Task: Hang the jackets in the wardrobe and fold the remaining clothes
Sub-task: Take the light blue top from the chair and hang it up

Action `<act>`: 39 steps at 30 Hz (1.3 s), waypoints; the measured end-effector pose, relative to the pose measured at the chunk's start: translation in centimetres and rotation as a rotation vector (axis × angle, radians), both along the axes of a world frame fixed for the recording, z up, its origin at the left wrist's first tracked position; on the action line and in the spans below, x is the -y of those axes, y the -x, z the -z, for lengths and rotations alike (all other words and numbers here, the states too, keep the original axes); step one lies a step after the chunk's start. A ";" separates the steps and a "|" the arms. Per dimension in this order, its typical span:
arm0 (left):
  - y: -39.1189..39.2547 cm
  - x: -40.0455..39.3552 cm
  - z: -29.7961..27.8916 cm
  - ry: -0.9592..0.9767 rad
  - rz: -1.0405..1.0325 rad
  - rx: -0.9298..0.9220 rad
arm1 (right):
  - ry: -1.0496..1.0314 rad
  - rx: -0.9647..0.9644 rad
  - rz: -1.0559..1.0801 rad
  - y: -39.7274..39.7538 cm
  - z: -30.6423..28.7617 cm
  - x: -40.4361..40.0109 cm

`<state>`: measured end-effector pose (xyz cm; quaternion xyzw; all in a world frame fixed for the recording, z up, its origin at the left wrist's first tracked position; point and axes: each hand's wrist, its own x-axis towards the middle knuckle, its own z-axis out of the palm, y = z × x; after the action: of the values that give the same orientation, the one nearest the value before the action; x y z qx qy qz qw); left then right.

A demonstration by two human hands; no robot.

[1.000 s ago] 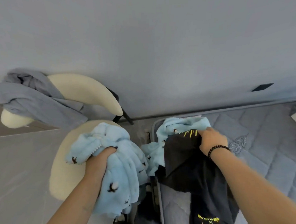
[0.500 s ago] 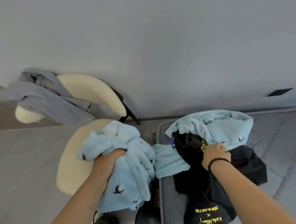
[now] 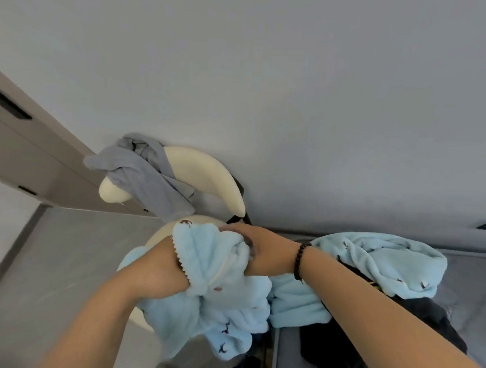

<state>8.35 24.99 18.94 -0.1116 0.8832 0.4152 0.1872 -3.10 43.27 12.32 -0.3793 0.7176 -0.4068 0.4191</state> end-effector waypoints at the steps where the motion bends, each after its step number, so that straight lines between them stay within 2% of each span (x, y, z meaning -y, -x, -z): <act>1: -0.5 0.4 -0.5 0.009 -0.045 -0.021 | -0.011 -0.051 -0.042 -0.3 -0.6 0.8; 4: -2.5 1.5 -1.5 -0.013 -0.211 -0.116 | -0.002 -0.203 -0.073 -1.2 -2.1 3.2; 6: -3.9 2.9 -2.2 -0.046 -0.340 -0.155 | 0.075 -0.204 0.054 -1.4 -3.2 4.8; 9: -6.6 5.0 -3.5 -0.278 -0.271 -0.048 | 0.202 -0.145 0.320 -1.6 -5.3 7.4; 11: -7.8 5.3 -3.9 -0.345 -0.211 -0.059 | 0.232 -0.165 0.364 -2.1 -6.7 9.4; 12: -8.2 5.1 -3.6 -0.306 -0.238 -0.120 | 0.235 -0.166 0.365 -2.4 -7.2 10.3; 14: -8.8 4.8 -2.6 -0.206 -0.450 -0.308 | 0.237 -0.164 0.370 -3.3 -8.4 11.8; 17: -10.1 5.3 -2.0 -0.224 -0.770 -0.504 | 0.244 -0.179 0.365 -4.6 -9.9 13.1; 20: -12.2 6.6 -3.2 -0.339 -0.826 -0.569 | 0.243 -0.238 0.307 -6.2 -11.8 14.2; 24: -15.7 9.2 -5.8 -0.519 -0.959 -0.629 | 0.211 -0.463 0.133 -9.0 -14.1 16.6; 26: -18.2 10.7 -7.2 -0.542 -1.021 -0.670 | 0.217 -0.583 0.042 -11.0 -15.1 17.8; 29: -23.0 13.1 -9.6 -0.318 -0.946 -0.707 | 0.335 -0.739 -0.037 -15.2 -16.8 19.8; 32: -28.2 14.8 -11.8 -0.043 -0.889 -0.717 | 0.333 -0.948 -0.069 -19.9 -18.0 22.1; 34: -31.8 15.4 -12.9 0.169 -0.928 -0.768 | 0.334 -1.056 -0.077 -23.4 -18.5 23.7; 36: -35.6 15.8 -13.9 0.323 -1.019 -0.837 | 0.372 -1.044 -0.067 -27.1 -19.0 25.3; 39: -42.1 16.2 -15.3 0.407 -1.179 -0.891 | 0.378 -0.916 -0.037 -31.7 -19.2 28.1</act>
<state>50.41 8.80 34.19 -0.4186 0.7288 0.2815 -0.4630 28.60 15.20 31.48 -0.6012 0.7349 -0.3137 -0.0082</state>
